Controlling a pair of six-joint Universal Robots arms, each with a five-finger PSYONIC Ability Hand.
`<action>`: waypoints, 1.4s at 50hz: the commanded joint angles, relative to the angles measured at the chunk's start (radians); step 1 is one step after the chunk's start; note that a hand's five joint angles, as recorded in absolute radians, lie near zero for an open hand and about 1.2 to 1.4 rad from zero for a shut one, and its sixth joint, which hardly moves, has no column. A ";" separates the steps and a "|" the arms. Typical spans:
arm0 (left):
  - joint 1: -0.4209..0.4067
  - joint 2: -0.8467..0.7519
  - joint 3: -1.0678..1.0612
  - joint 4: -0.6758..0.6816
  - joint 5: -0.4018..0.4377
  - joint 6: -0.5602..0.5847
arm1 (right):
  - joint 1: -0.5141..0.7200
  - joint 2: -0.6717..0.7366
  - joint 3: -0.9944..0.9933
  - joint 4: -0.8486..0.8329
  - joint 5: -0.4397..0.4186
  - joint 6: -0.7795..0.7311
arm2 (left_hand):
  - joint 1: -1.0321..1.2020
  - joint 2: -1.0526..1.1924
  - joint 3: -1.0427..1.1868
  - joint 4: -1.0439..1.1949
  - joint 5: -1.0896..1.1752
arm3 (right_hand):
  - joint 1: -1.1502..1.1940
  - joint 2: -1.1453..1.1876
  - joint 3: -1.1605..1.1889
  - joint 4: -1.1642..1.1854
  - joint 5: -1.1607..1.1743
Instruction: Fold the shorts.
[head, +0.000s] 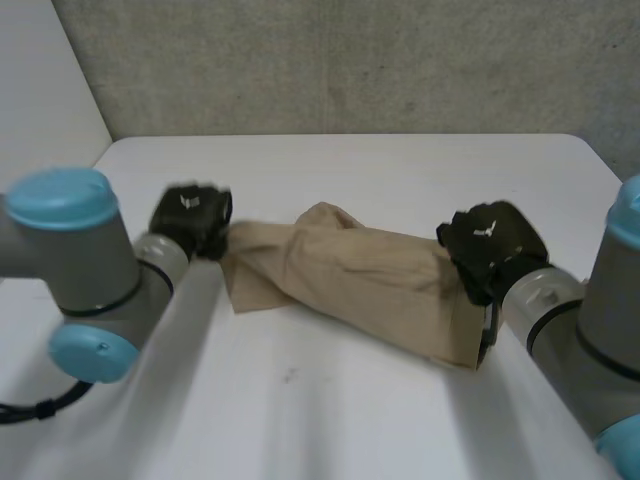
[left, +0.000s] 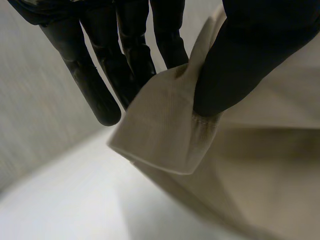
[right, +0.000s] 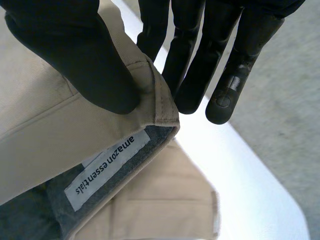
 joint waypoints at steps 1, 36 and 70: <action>-0.054 0.334 0.025 -0.006 0.007 0.003 | -0.022 -0.173 -0.091 0.023 -0.002 0.000 | 0.261 0.207 0.216 0.201 0.259 | 0.444 0.225 0.220 0.209 0.252; -0.140 0.456 0.187 -0.215 -0.022 -0.009 | -0.062 -0.238 -0.346 0.298 -0.072 -0.039 | 0.261 0.207 0.216 0.201 0.259 | 0.444 0.225 0.220 0.209 0.252; -0.058 -0.278 0.536 0.374 0.068 0.123 | -0.053 0.407 -0.476 -0.428 -0.029 -0.052 | -0.960 -1.015 -1.005 -1.021 -0.963 | -0.777 -0.997 -1.002 -1.013 -0.970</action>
